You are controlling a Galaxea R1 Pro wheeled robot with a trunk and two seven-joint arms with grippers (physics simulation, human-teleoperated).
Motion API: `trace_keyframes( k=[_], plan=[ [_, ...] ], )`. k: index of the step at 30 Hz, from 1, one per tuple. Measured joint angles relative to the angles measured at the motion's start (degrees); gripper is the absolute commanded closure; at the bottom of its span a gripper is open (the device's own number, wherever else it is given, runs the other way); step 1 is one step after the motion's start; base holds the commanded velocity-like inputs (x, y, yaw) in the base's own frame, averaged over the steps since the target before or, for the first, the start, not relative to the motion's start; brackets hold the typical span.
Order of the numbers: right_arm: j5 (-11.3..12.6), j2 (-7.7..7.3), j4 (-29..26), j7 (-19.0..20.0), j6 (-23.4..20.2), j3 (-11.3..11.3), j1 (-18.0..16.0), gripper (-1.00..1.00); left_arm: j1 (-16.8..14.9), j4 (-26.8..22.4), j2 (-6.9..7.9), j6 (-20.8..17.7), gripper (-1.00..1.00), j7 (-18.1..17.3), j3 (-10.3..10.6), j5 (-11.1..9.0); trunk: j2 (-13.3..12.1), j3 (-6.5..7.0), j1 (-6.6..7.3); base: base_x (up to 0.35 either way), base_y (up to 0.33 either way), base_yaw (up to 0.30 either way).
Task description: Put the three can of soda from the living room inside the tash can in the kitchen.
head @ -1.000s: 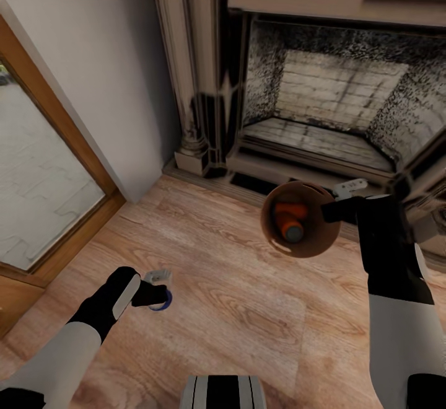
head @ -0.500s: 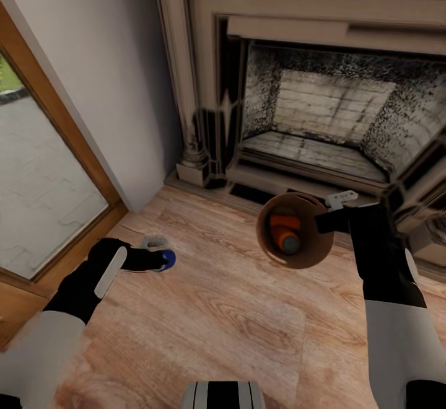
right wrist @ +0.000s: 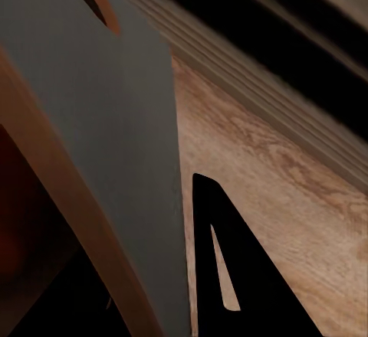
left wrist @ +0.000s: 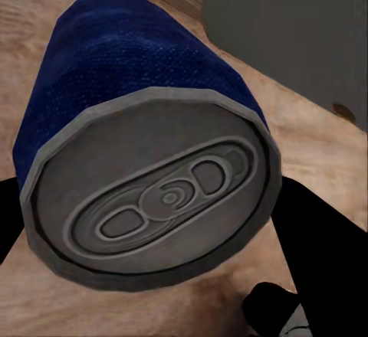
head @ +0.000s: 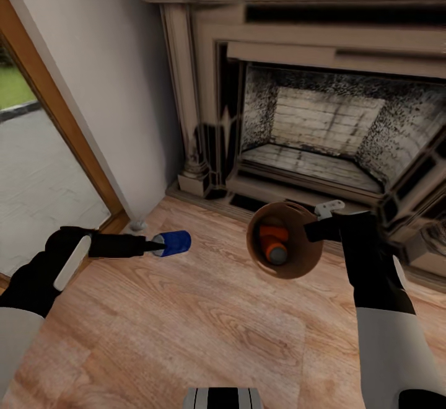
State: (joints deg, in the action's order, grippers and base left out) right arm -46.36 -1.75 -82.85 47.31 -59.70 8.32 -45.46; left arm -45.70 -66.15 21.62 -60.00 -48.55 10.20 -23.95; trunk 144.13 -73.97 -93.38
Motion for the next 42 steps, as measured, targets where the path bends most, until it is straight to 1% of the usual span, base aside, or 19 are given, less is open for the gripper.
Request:
trace_keyframes(
  k=[1,2,5,7,9,10,11,12,15,16,19,24,28,30,33,37,38,39,42],
  plan=[
    [0.43,0.3,0.06,0.04,-0.19,0.0,0.01,1.0,0.0,-0.49,0.09,0.0,1.0,-1.23,0.0,0.25,-0.01,0.22,0.03,0.0,0.0,0.0],
    [-0.01,1.12,0.33,0.04,-0.05,0.03,0.03,1.0,-0.01,-2.38,0.34,0.0,1.0,-4.27,0.0,-0.25,-0.03,0.44,0.05,0.0,0.0,0.0],
    [0.6,2.02,1.34,0.07,-0.29,-0.06,0.04,1.0,0.02,-5.36,0.57,0.0,1.0,-7.71,-0.03,0.29,-0.07,1.1,0.13,0.0,0.0,0.0],
    [-0.55,2.72,2.53,0.05,-0.26,-0.13,0.05,1.0,0.05,-7.46,0.83,0.0,1.0,-10.35,-0.09,0.36,-0.1,1.55,0.18,0.0,0.0,0.0],
    [-2.88,3.88,3.72,0.02,0.02,-0.17,0.05,1.0,0.08,-9.88,1.37,0.0,1.0,-12.98,-0.15,-0.18,-0.12,1.99,0.23,0.0,0.0,0.0],
    [-3.02,4.16,3.9,0.02,0.03,-0.18,0.04,1.0,0.09,-10.43,1.47,0.0,1.0,-13.57,-0.15,-0.28,-0.13,2.21,0.26,0.0,0.0,0.0],
    [-3.28,4.6,4.28,0.04,0.04,-0.22,0.04,1.0,0.08,-11.24,1.65,0.0,1.0,-14.5,-0.16,-1.68,-0.15,2.44,0.28,0.0,0.0,0.0],
    [-2.94,4.77,4.5,0.07,-0.19,-0.25,0.04,1.0,0.09,-11.55,1.76,0.0,1.0,-14.85,-0.17,-2.21,-0.16,2.66,0.31,0.0,0.0,0.0],
    [-3.3,5.32,6.35,0.09,-0.28,-0.37,0.05,1.0,0.14,-12.91,2.25,0.0,1.0,-15.87,-0.18,-7.74,-0.2,3.32,0.38,0.0,0.0,0.0],
    [-3.6,5.39,6.87,0.06,-0.17,-0.45,0.05,1.0,0.15,-13.23,2.31,0.0,1.0,-16.03,-0.16,-8.75,-0.22,3.54,0.41,0.0,0.0,0.0],
    [-3.98,5.46,7.88,0.04,0.0,-0.57,0.04,1.0,0.2,-13.8,2.32,0.0,1.0,-16.2,-0.07,-9.96,-0.26,4.21,0.49,0.0,0.0,0.0],
    [-3.79,5.9,10.2,0.05,-0.06,-0.72,0.0,1.0,0.16,-14.17,1.87,0.0,1.0,-16.19,0.17,-10.59,-0.32,5.31,0.62,0.0,0.0,0.0],
    [-3.58,6.81,11.4,0.07,-0.17,-1.7,-0.02,1.0,0.1,-14.15,-0.33,0.0,1.0,-15.62,0.39,-10.52,-0.36,5.76,0.66,0.0,0.0,0.0],
    [-3.33,6.97,11.46,0.08,-0.2,-1.91,-0.04,1.0,0.09,-14.0,-0.79,0.03,1.0,-15.06,0.37,-10.3,-0.35,5.76,0.66,0.0,0.0,0.0],
    [-4.28,7.67,11.6,0.01,0.16,-2.15,-0.05,1.0,0.11,-13.74,-2.57,0.09,1.0,-10.63,0.37,-9.98,-0.36,5.76,0.66,0.0,0.0,0.0],
    [-3.43,8.19,11.65,0.07,-0.18,-2.23,-0.05,1.0,0.26,-13.59,-5.24,0.03,1.0,-5.82,0.84,-9.95,-0.35,5.76,0.66,0.0,0.0,0.0],
    [-3.57,8.26,11.65,0.06,-0.12,-2.23,-0.05,1.0,0.3,-13.58,-5.65,0.04,1.0,-4.96,1.16,-9.93,-0.35,5.76,0.66,0.0,0.0,0.0],
    [-4.03,8.44,11.75,0.03,0.06,-2.24,-0.05,1.0,0.4,-13.56,-6.57,0.06,1.0,-2.64,2.46,-9.77,-0.36,5.76,0.66,0.0,0.0,0.0],
    [-3.9,8.66,12.1,0.04,0.0,-2.25,-0.05,1.0,0.47,-13.64,-7.3,0.01,1.0,-0.61,4.19,-10.07,-0.35,5.76,0.66,0.0,0.0,0.0]
  ],
)
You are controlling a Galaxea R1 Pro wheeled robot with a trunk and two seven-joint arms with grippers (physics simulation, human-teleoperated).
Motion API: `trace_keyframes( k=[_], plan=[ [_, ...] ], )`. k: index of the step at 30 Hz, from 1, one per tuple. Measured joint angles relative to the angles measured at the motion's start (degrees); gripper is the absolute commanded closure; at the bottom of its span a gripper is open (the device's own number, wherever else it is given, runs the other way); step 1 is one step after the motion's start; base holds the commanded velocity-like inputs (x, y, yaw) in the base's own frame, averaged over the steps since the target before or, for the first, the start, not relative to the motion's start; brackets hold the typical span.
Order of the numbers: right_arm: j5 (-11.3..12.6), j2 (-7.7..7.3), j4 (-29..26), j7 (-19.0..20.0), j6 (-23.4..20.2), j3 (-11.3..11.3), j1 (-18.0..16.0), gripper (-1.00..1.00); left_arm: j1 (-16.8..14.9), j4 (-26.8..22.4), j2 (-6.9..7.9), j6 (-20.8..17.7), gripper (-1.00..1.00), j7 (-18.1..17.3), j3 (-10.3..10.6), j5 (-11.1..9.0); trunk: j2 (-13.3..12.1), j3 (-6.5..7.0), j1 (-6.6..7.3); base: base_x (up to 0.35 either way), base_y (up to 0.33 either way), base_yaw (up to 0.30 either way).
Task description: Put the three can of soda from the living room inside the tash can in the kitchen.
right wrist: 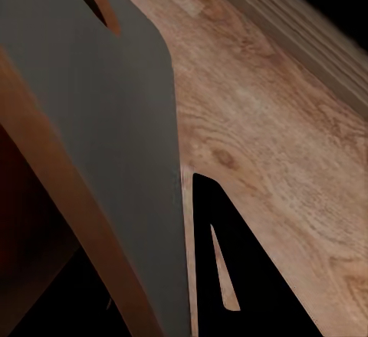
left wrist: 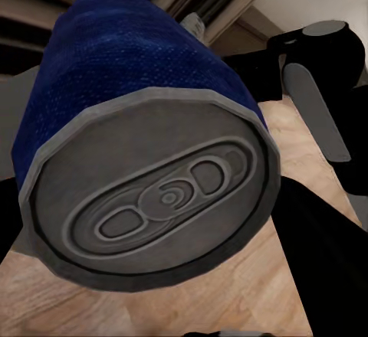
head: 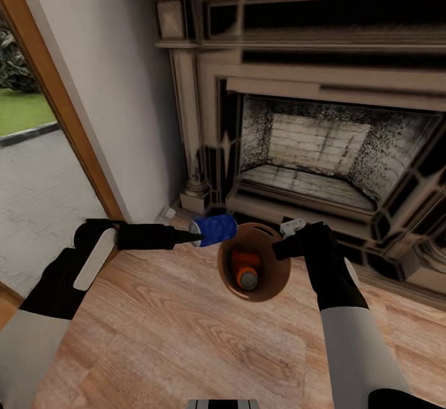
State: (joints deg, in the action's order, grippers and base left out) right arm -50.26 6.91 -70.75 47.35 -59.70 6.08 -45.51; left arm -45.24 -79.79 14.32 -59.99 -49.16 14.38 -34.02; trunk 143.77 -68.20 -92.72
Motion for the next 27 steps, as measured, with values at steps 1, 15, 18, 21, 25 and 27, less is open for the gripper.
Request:
trace_keyframes(
  k=[1,15,18,21,25,27],
  plan=[
    [0.15,0.04,0.15,0.01,-0.07,-0.02,0.0,1.0,0.02,-0.02,-0.12,0.0,1.0,0.32,0.32,-0.01,0.0,0.0,0.0,0.0,0.0,0.0],
    [-0.12,0.18,0.68,-0.02,0.07,-0.09,-0.08,1.0,0.11,-0.03,-1.43,0.01,1.0,3.14,4.59,0.14,0.0,0.0,0.0,0.0,0.0,0.0],
    [-0.27,0.47,0.63,-0.02,0.13,-0.09,-0.09,1.0,0.26,0.18,-3.32,0.01,1.0,7.12,6.21,0.17,0.0,0.0,0.0,0.0,0.0,0.0],
    [0.18,0.78,0.57,0.01,-0.05,-0.09,-0.09,1.0,0.35,0.63,-5.18,0.0,1.0,10.38,7.06,0.12,0.0,0.0,0.0,0.0,0.0,0.0],
    [-0.11,0.99,0.54,-0.02,0.06,-0.09,-0.09,1.0,0.33,1.1,-6.93,0.01,1.0,13.85,9.01,0.21,0.0,0.0,0.0,0.0,0.0,0.0],
    [-0.16,1.03,0.54,-0.02,0.08,-0.09,-0.09,1.0,0.33,1.2,-7.3,0.01,1.0,15.94,10.47,0.15,0.0,0.0,0.0,0.0,0.0,0.0]
  ],
)
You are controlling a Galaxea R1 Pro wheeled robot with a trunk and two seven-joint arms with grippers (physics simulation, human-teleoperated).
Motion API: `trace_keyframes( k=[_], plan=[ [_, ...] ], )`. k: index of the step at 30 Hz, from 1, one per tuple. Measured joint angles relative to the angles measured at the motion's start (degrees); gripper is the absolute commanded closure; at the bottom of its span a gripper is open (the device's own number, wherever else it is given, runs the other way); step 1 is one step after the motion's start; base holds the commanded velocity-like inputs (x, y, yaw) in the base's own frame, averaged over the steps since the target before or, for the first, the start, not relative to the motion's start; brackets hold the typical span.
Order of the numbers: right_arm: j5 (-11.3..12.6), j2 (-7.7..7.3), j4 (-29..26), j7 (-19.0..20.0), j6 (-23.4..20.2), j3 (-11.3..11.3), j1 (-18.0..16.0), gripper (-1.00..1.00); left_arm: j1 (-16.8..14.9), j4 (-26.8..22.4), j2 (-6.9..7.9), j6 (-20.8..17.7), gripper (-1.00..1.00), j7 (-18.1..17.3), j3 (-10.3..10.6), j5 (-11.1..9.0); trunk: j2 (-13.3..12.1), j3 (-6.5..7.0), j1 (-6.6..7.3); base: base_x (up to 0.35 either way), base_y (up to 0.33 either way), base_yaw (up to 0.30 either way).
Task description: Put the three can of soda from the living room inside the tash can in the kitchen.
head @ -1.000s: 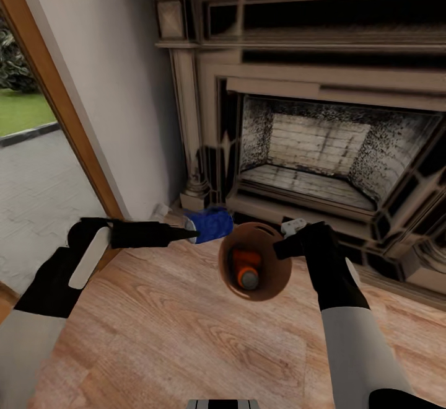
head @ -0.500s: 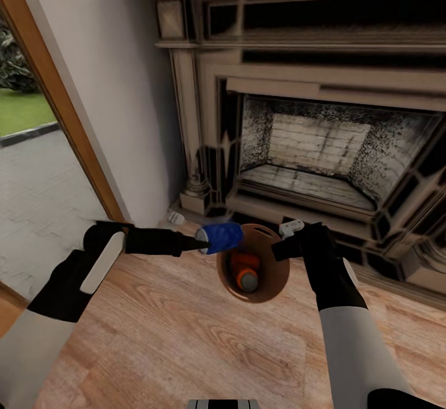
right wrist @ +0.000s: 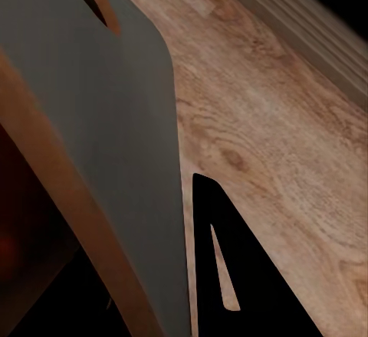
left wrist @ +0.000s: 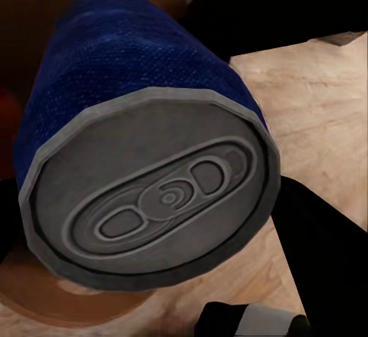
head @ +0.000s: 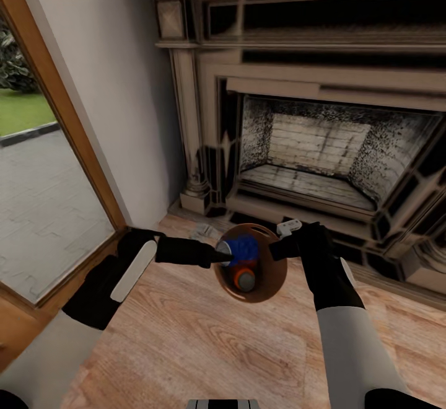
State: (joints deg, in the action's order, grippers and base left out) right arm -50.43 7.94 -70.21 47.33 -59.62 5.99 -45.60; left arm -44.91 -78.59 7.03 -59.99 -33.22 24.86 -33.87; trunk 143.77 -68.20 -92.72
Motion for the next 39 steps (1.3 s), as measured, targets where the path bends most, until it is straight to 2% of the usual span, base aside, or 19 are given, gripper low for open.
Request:
trace_keyframes(
  k=[3,5,12,15,18,21,26,27,29,32,39],
  plan=[
    [0.09,0.19,0.0,0.01,-0.03,0.0,0.0,1.0,0.0,0.06,-0.57,-0.01,1.0,2.19,1.05,-0.12,0.0,0.0,0.0,0.0,0.0,0.0],
    [0.13,0.35,0.0,0.01,-0.07,0.0,0.0,1.0,0.0,0.09,-1.7,-0.01,1.0,4.57,1.47,-0.06,0.0,0.0,0.0,0.0,0.0,0.0],
    [-0.19,0.55,-0.01,-0.03,0.05,0.0,0.0,1.0,-0.04,0.1,-2.79,0.0,1.0,10.26,1.79,-0.03,0.0,0.0,0.0,0.0,0.0,0.0],
    [-0.05,0.95,-0.09,0.02,-0.19,-0.01,0.0,1.0,-0.08,0.1,-3.89,-0.01,1.0,13.87,1.84,-0.23,0.0,0.0,0.0,0.0,0.0,0.0],
    [-2.14,1.31,-0.21,-0.04,0.12,0.0,0.0,1.0,-0.12,0.6,-4.74,-0.01,1.0,16.6,1.86,-0.52,0.0,0.0,0.0,0.0,0.0,0.0],
    [-3.07,1.64,-0.3,-0.08,0.31,-0.02,0.0,1.0,-0.16,1.68,-5.66,-0.01,1.0,17.65,1.86,-0.57,0.0,0.0,0.0,0.0,0.0,0.0],
    [-4.58,2.04,-0.16,-0.16,0.71,-0.15,0.01,1.0,-0.21,4.59,-7.1,-0.01,1.0,19.19,1.94,-2.17,0.0,0.0,0.0,0.0,0.0,0.0],
    [-4.76,2.04,-0.05,-0.18,0.76,-0.23,0.0,1.0,-0.21,4.94,-7.32,-0.01,1.0,19.45,1.95,-2.17,0.0,0.0,0.0,0.0,0.0,0.0],
    [-5.08,2.03,0.15,-0.23,0.9,-0.58,0.0,1.0,-0.24,6.46,-8.67,-0.01,1.0,21.02,2.85,-1.31,0.0,0.0,0.0,0.0,0.0,0.0],
    [-3.83,2.04,-0.28,-0.06,0.35,-0.72,0.01,1.0,-0.26,7.13,-9.42,-0.01,1.0,22.41,5.21,-0.71,0.0,0.0,0.0,0.0,0.0,0.0],
    [-2.34,2.05,-0.43,0.05,-0.28,-0.8,0.01,1.0,-0.3,7.5,-9.82,-0.01,1.0,24.32,6.61,-1.01,0.0,0.0,0.0,0.0,0.0,0.0]
  ],
)
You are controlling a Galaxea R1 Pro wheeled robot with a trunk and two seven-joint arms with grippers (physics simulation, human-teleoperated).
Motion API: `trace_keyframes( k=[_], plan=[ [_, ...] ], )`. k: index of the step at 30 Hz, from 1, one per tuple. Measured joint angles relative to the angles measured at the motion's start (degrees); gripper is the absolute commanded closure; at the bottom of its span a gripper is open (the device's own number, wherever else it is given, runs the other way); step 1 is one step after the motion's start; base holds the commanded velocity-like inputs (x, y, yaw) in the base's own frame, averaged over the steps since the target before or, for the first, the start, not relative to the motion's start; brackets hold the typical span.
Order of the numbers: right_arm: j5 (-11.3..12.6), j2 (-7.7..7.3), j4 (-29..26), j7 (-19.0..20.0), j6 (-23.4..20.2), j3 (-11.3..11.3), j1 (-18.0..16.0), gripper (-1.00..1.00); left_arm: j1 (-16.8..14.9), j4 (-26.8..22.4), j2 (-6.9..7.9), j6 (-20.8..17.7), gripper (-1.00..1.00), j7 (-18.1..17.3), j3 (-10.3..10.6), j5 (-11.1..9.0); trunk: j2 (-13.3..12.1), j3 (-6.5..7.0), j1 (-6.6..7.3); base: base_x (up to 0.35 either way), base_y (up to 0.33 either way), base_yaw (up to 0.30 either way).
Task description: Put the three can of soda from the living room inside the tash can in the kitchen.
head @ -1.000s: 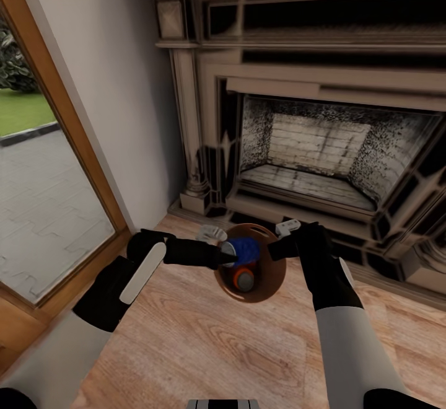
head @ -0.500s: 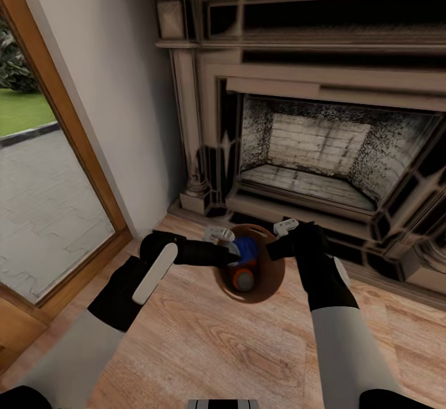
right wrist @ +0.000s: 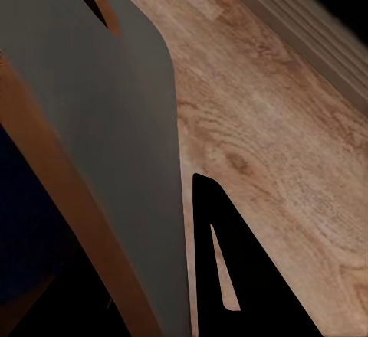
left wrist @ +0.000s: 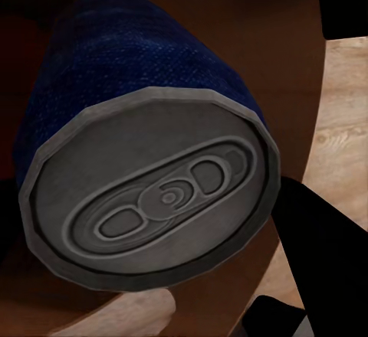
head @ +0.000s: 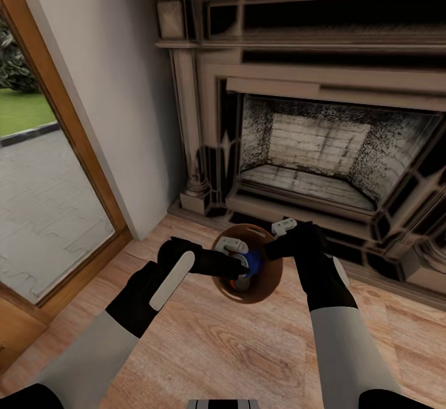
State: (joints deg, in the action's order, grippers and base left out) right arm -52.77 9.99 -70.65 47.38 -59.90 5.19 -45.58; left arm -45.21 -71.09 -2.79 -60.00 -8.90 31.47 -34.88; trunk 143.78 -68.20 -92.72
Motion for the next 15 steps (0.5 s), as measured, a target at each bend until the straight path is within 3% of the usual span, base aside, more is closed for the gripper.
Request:
trace_keyframes(
  k=[15],
  plan=[
    [-0.2,0.0,0.17,-0.01,0.09,-0.09,0.0,1.0,0.0,0.02,-0.05,0.0,1.0,1.16,0.16,-0.81,0.0,0.0,0.0,0.0,0.0,0.0]
  ],
)
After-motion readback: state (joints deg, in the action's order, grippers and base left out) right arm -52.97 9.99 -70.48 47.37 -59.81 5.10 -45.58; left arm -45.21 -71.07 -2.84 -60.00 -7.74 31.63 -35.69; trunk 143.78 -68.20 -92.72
